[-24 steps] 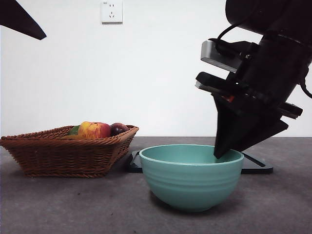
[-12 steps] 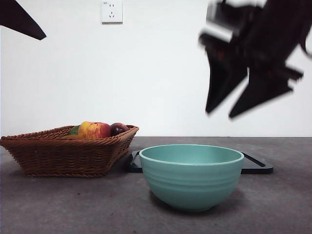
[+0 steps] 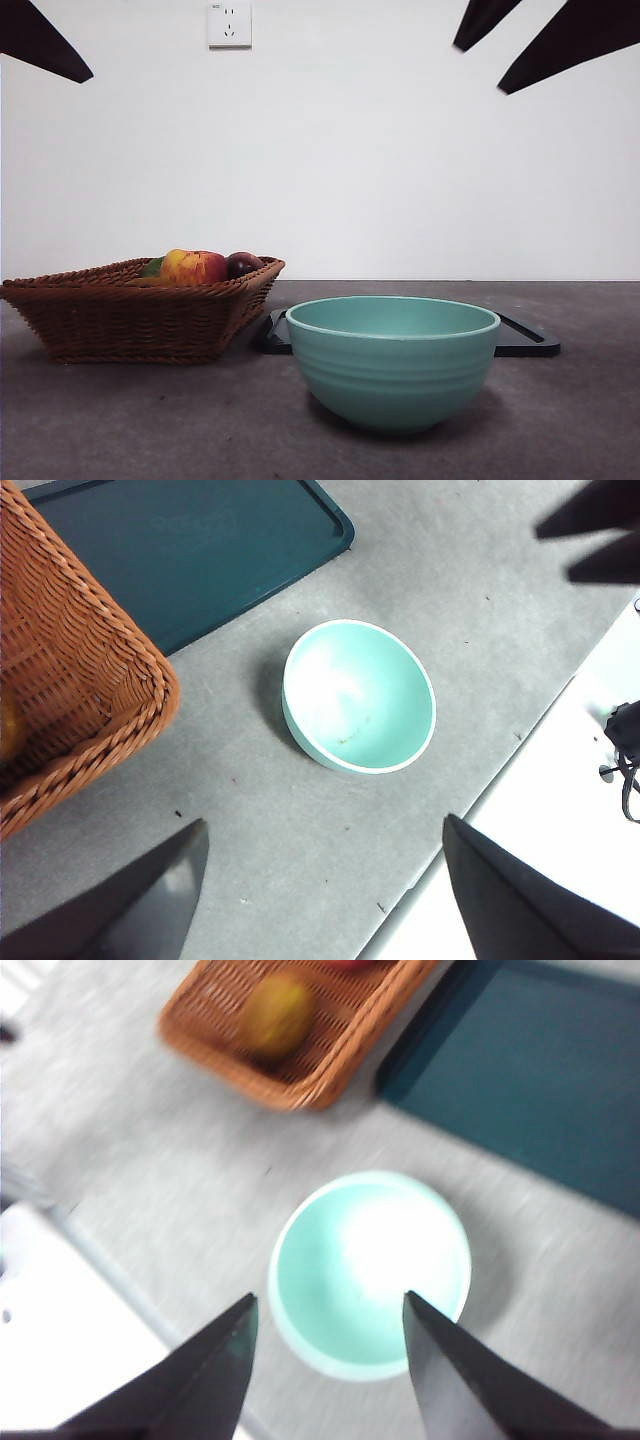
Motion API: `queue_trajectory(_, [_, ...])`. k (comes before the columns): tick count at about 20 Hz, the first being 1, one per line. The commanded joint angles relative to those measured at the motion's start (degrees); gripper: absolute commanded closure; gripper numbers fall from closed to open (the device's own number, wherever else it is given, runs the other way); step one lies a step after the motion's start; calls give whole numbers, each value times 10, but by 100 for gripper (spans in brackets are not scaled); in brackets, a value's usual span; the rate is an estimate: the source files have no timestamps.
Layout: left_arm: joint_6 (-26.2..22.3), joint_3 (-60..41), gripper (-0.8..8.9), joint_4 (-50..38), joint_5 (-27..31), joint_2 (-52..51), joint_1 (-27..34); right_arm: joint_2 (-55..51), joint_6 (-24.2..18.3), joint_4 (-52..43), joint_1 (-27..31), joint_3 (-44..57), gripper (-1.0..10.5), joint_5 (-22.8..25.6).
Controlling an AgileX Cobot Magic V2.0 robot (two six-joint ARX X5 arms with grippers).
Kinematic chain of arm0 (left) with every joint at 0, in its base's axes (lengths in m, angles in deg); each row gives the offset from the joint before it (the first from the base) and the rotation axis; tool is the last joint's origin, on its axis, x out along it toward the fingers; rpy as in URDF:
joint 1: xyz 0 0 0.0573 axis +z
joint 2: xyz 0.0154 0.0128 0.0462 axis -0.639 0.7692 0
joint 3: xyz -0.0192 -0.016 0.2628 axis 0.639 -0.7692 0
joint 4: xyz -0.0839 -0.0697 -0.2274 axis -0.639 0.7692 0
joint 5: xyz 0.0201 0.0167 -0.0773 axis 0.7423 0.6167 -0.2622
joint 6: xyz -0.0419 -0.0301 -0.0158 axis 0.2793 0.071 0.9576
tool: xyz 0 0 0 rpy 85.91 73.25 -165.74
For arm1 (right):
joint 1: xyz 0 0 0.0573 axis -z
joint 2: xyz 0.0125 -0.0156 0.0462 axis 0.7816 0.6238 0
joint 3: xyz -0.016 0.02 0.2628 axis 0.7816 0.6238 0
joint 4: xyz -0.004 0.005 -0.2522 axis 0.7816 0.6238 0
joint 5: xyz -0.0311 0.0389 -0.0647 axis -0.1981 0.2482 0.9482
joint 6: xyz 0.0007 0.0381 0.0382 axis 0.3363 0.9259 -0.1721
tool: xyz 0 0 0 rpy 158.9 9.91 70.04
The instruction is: Pick up the wifruite, put it on the bowl, pick up the plate, put it on desk
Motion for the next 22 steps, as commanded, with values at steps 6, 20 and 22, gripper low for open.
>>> queue_trajectory(6, [-7, 11, 442, -2, -3, 3, -3, -33, -11, 68, -5, -9, 716, -11])
queue_trajectory(20, [-7, 11, 806, -2, -3, 3, -3, -33, -26, 68, -5, -9, 941, -4])
queue_trajectory(22, [-6, 11, 806, -2, -3, 3, -3, -33, -26, 68, -5, -9, 941, -4])
